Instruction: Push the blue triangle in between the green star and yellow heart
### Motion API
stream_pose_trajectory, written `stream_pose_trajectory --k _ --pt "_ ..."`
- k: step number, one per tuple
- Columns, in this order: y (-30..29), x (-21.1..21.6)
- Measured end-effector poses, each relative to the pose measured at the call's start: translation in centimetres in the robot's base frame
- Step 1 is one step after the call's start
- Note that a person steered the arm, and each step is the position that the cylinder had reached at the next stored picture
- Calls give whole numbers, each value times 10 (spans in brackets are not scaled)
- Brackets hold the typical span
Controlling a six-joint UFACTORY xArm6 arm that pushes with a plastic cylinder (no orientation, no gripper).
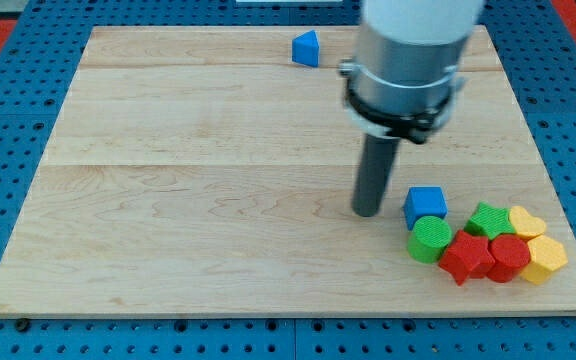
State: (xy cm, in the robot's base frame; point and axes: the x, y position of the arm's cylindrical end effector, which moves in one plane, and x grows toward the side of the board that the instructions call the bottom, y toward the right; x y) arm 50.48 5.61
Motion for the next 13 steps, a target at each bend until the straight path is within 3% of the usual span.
stream_pose_trajectory --k 1,3,4,5,8,13 --pt "-71 -17" --pt "-191 -169" --pt "-197 -259" --pt "-177 -313" --pt "-48 -283" --pt "118 -134"
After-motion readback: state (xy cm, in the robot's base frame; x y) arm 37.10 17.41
